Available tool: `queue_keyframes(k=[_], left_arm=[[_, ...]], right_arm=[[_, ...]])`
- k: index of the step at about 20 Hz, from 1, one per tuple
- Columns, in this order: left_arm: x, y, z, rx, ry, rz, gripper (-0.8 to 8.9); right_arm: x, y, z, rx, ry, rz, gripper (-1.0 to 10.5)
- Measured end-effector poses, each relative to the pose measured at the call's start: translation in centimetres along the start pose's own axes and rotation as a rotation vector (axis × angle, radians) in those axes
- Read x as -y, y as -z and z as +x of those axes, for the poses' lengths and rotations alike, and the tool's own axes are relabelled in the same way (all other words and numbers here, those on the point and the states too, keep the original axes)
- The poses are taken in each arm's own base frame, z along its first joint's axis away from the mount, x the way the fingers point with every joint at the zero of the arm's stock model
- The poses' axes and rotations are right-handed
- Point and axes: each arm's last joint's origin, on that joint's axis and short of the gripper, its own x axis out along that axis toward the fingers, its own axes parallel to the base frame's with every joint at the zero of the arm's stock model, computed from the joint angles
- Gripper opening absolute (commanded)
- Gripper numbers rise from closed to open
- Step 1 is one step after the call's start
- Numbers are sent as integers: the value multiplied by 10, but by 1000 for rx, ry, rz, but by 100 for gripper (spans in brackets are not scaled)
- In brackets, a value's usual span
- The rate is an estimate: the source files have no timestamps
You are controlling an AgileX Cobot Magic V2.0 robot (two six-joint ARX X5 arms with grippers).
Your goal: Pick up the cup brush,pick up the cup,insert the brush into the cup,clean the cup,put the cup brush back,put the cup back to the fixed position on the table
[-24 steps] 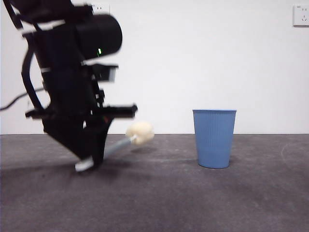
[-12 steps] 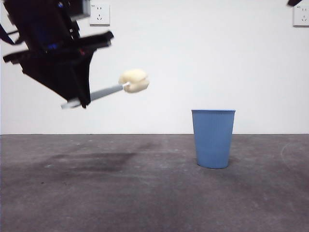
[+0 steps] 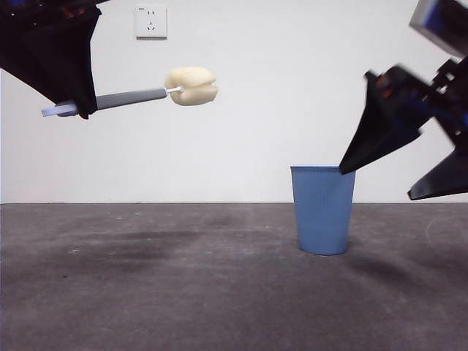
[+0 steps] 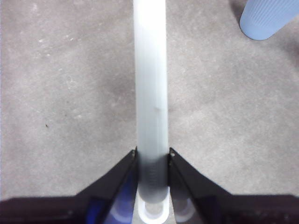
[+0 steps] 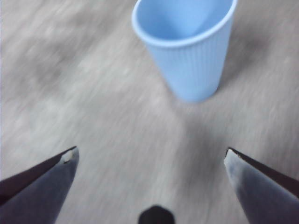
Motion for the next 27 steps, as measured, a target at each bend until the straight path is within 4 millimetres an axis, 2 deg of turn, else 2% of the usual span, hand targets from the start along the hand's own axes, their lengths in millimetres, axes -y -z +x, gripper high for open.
queue_keyframes(k=[6, 10, 19, 22, 23, 27], left_arm=[[-1, 3, -2, -18, 2, 11, -9], [-1, 6, -2, -51, -3, 23, -9], [-1, 6, -2, -52, -3, 26, -9], [-1, 6, -2, -52, -2, 27, -9], [0, 6, -3, -51, 0, 29, -9], [0, 6, -3, -52, 0, 29, -9]], right_arm=[[6, 0, 42, 107, 59, -17, 594], [12, 9, 68, 131, 60, -21, 594], [20, 16, 97, 275, 69, -50, 594], [23, 21, 109, 260, 71, -51, 593], [23, 21, 113, 252, 73, -50, 585], [23, 11, 117, 323, 64, -58, 377]])
